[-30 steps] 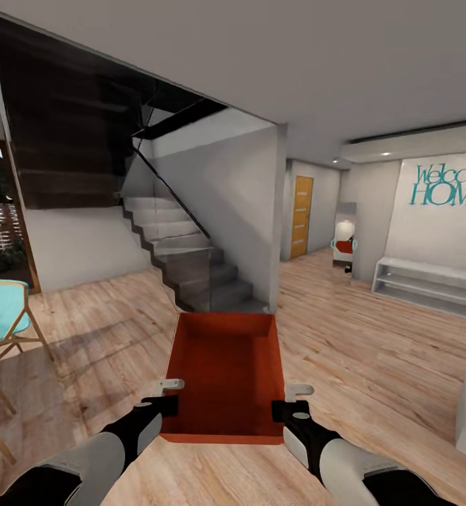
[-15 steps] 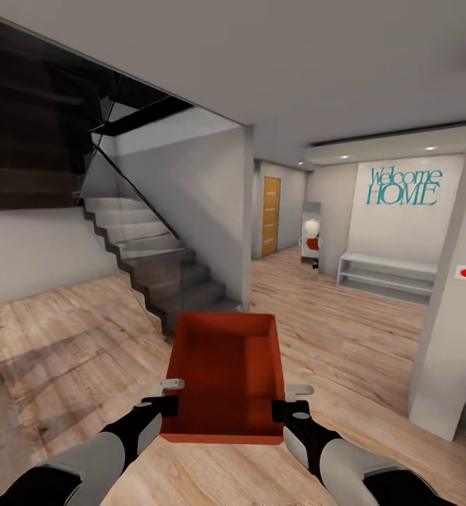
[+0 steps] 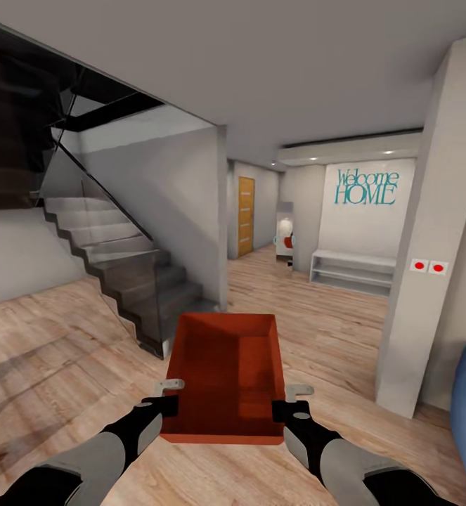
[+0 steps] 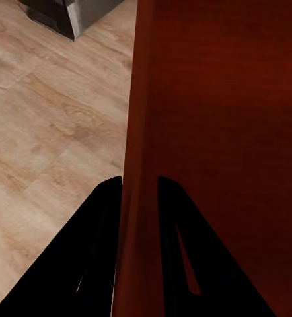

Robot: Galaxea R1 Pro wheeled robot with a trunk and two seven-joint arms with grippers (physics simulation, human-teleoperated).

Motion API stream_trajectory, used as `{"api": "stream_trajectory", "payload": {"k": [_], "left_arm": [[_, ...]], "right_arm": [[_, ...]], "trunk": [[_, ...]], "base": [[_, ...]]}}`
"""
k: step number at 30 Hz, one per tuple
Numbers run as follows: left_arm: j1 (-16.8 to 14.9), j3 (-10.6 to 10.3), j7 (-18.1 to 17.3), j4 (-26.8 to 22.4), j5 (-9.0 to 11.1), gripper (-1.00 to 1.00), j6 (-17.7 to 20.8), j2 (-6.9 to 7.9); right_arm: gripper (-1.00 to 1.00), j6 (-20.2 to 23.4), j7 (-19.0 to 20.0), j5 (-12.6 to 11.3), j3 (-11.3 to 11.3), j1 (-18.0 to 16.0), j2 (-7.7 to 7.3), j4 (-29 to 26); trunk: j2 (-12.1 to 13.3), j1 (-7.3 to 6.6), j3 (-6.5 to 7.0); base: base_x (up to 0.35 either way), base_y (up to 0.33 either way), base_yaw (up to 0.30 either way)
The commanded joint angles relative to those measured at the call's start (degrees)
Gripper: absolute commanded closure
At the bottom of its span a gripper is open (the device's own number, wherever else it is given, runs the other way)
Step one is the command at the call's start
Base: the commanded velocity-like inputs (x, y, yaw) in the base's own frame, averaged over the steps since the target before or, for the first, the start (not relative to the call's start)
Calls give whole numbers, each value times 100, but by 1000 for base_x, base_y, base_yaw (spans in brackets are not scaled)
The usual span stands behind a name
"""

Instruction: Move the two storage containers from the living room to the garage. In the garage, place one container on the floor and stack the other container on top of it (either order is fine).

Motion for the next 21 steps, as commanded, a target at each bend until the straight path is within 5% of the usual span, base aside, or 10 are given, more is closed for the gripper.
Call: {"api": "stream_trajectory", "payload": {"k": [1, 21], "left_arm": [[-1, 166, 86, -77, -90, 100, 1, -9], [-1, 175, 86, -79, -94, 100, 1, -7]], "right_arm": [[100, -35, -25, -121, -14, -1, 16, 38], [100, -35, -24, -121, -19, -1, -14, 44]], "trunk": [[-3, 1, -1], [-3, 1, -1]], "base": [[0, 0, -53], [270, 0, -4]]}}
